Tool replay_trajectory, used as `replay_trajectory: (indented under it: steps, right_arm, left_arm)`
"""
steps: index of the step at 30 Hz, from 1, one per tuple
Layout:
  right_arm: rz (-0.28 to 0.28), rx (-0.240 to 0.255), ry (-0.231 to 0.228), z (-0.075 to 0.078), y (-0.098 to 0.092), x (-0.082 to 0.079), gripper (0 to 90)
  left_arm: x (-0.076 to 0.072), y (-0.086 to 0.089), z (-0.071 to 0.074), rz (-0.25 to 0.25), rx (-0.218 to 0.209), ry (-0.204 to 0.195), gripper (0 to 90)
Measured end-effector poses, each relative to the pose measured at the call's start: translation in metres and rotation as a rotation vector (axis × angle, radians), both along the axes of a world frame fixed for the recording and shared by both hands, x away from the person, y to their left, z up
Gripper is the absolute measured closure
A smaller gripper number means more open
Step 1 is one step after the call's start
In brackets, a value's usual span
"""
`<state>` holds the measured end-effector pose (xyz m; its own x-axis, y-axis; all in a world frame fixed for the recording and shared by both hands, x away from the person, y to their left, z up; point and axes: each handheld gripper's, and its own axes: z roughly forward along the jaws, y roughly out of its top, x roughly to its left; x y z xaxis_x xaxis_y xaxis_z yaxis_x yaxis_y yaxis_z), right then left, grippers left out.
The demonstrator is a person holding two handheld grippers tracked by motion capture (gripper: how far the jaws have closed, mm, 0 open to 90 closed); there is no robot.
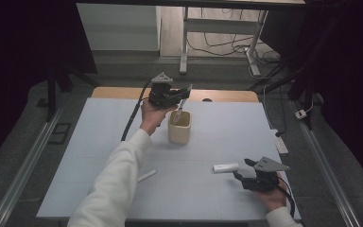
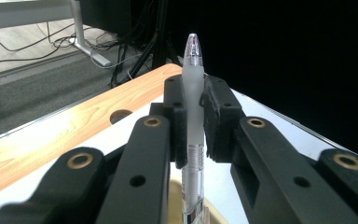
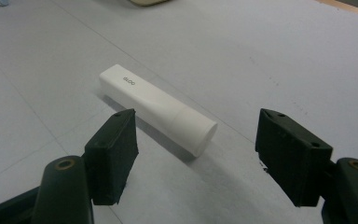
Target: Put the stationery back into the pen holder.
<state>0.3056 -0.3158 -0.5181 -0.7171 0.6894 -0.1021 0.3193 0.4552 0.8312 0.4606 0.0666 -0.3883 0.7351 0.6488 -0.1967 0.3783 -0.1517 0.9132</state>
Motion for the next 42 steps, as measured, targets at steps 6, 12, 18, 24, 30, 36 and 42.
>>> replay_trajectory:
  steps: [6,12,18,24,30,36,42]
  right_arm:
    - [-0.005,-0.006,-0.005,0.000,0.000,-0.001,29.1]
    - [-0.004,-0.008,-0.005,0.000,0.000,-0.001,29.1]
    - [0.000,-0.007,-0.005,0.000,0.000,-0.001,29.2]
    - [0.001,-0.007,-0.006,0.000,0.000,0.000,29.1]
    - [0.001,-0.012,-0.005,0.000,0.001,-0.001,29.2]
    - [0.002,-0.013,-0.004,-0.001,0.002,0.000,29.2]
    - [-0.001,-0.014,-0.005,-0.001,0.001,0.000,29.2]
  left_arm:
    - [0.004,-0.002,0.000,0.009,0.008,-0.011,79.1]
    - [0.007,0.000,-0.004,0.027,0.009,-0.007,79.1]
    - [0.006,-0.001,-0.008,0.031,0.024,-0.015,76.3]
    - [0.001,0.002,-0.007,0.021,0.035,-0.034,59.1]
    - [-0.008,0.011,-0.004,0.012,0.040,-0.045,56.6]
    - [-0.017,0.019,-0.006,0.002,0.063,-0.047,56.6]
    - [-0.025,0.022,-0.010,-0.019,0.108,-0.043,56.2]
